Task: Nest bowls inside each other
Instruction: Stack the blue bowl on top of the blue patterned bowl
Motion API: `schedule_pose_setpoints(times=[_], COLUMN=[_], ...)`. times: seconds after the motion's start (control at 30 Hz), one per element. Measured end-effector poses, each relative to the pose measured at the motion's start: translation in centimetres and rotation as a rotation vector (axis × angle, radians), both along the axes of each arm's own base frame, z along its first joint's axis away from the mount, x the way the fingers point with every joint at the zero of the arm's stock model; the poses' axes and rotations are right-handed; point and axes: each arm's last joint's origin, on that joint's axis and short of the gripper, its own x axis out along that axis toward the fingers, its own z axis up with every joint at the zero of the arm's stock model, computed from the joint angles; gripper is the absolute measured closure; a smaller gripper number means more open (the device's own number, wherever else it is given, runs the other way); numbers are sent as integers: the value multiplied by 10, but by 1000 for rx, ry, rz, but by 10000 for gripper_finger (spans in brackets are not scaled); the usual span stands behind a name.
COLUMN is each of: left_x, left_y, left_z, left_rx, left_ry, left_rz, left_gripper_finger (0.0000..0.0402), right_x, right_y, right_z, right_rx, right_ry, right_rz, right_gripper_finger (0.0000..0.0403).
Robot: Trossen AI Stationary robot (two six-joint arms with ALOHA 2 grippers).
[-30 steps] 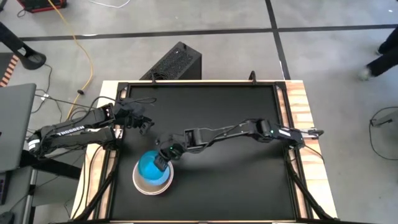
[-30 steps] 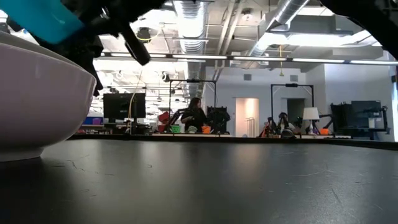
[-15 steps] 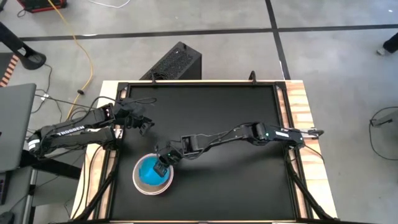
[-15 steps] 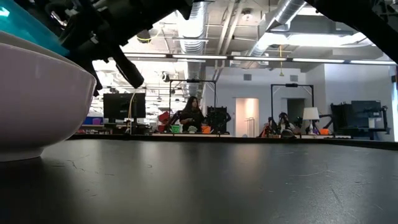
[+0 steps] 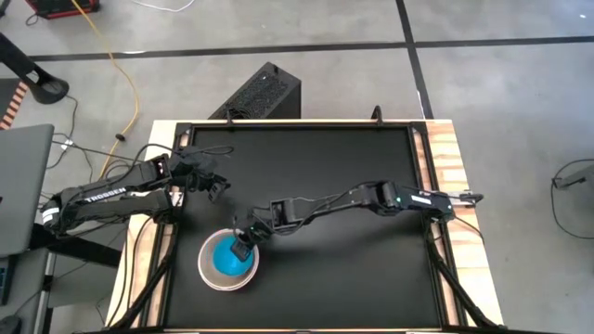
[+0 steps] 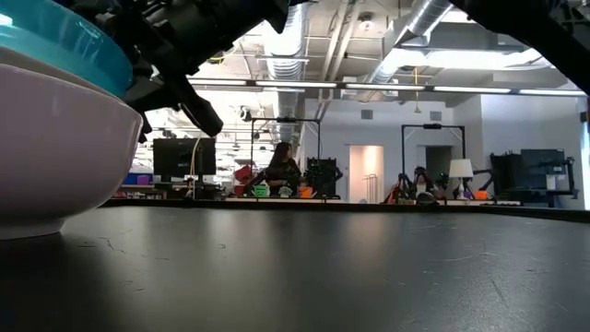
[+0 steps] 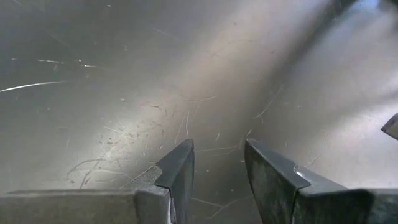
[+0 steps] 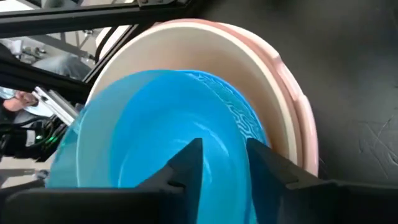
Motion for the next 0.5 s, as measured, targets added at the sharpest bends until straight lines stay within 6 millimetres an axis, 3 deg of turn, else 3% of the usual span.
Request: schedule_pose_setpoints(times=[0.23, 0.5], left_x=[0, 0], left_y=[0, 0], left_z=[0, 0], left_rx=[2, 5], left_ry=[0, 2], left_rz=[3, 7], left_gripper_finger=[272, 272], right_x=[-1, 0], right_y=[-10, -18], right_z=[3, 3], right_rx=[15, 47], right_ry=[8, 11], right_rz=[28, 66], right_gripper_finger=[229, 219])
